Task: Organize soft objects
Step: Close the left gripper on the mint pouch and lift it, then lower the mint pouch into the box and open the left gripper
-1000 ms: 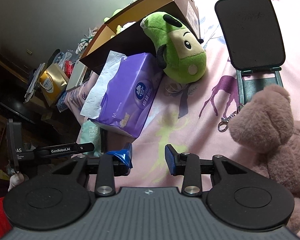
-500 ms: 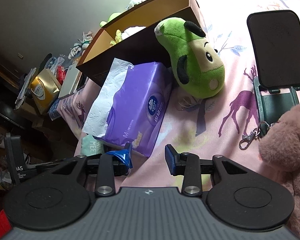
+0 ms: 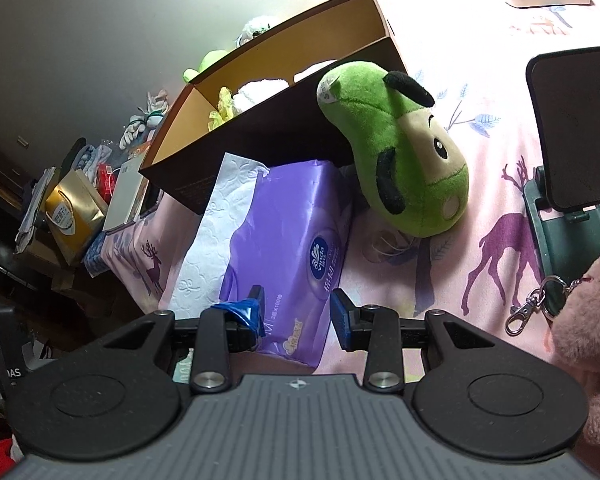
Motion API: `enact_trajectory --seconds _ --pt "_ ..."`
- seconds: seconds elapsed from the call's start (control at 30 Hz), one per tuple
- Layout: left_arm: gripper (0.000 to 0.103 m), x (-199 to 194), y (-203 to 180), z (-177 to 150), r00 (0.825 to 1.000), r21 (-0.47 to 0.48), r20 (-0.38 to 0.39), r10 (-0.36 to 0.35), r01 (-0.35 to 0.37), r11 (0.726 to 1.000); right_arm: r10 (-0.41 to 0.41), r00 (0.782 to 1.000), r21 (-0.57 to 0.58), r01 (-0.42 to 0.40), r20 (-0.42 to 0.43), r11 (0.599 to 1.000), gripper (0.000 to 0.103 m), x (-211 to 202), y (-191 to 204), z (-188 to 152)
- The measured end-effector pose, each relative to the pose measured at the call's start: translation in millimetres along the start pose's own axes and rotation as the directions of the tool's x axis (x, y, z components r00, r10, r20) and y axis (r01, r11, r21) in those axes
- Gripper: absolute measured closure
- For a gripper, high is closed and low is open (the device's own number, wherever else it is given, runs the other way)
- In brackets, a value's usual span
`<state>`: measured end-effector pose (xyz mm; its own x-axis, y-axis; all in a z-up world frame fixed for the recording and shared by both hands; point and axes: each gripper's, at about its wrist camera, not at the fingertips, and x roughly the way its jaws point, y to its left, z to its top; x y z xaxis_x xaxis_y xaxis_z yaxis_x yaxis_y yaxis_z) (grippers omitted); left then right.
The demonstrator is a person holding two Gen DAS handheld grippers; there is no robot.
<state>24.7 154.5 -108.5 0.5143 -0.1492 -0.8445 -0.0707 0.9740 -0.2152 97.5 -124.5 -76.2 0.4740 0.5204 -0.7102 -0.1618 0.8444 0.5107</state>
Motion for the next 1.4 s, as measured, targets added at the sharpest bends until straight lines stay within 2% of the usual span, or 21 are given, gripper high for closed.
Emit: enact_trajectory --seconds 0.13,0.23,0.37,0.43,0.6,0.7,0.93,1.07,1.2,1.23,1.27,1.3,1.37,1.4 --pt "0.102 -21 2 14 0.999 0.036 0.037 -0.032 0.031 0.999 -0.015 1.0 0.018 0.014 0.01 1.0 0.083 -1 -2 3" --pt "0.102 -44 1 31 0.993 0.068 0.096 -0.073 0.066 0.995 -0.024 1.0 0.033 0.024 0.019 0.999 0.083 -2 -5 4" --pt "0.102 -65 -7 61 0.976 0.111 0.179 -0.127 0.108 0.988 -0.032 0.999 0.053 0.03 0.033 0.998 0.083 -4 -10 4" --pt "0.102 -72 -12 80 0.961 0.131 0.226 -0.158 0.131 0.983 -0.034 0.999 0.064 0.031 0.041 0.997 0.083 -5 -12 4" --pt "0.102 -73 -27 134 0.932 0.171 0.324 -0.162 0.111 0.979 -0.046 0.997 0.092 0.039 0.066 0.995 0.083 -10 -18 4" --pt "0.102 -57 -33 166 0.926 0.183 0.346 -0.153 0.093 0.979 -0.057 0.995 0.118 0.046 0.086 0.992 0.083 -14 -25 4" --pt "0.102 5 -32 211 0.95 0.121 0.303 -0.078 0.043 0.992 -0.089 0.989 0.176 0.068 0.118 0.982 0.083 -22 -38 5" --pt "0.101 40 -29 218 0.97 0.108 0.233 -0.065 0.04 0.993 -0.104 0.987 0.199 0.078 0.122 0.977 0.084 -20 -43 8" --pt "0.096 67 -23 217 0.985 0.094 0.172 -0.008 -0.009 0.995 -0.108 0.987 0.204 0.083 0.117 0.975 0.083 -16 -44 11" --pt "0.081 71 -21 217 0.987 0.09 0.159 0.001 -0.015 0.996 -0.109 0.987 0.202 0.084 0.115 0.976 0.084 -15 -44 11" --pt "0.062 73 -20 215 0.987 0.091 0.157 0.012 -0.027 0.995 -0.11 0.988 0.201 0.086 0.112 0.976 0.083 -13 -43 12" --pt "0.055 72 -21 214 0.986 0.109 0.166 0.012 -0.03 0.994 -0.111 0.988 0.2 0.087 0.109 0.976 0.083 -12 -43 14" --pt "0.022 68 -25 211 0.982 0.131 0.185 0.043 -0.068 0.989 -0.114 0.988 0.198 0.091 0.105 0.976 0.083 -10 -43 15" --pt "0.018 65 -28 208 0.976 0.146 0.207 0.063 -0.095 0.985 -0.114 0.988 0.197 0.092 0.103 0.976 0.083 -10 -42 15"
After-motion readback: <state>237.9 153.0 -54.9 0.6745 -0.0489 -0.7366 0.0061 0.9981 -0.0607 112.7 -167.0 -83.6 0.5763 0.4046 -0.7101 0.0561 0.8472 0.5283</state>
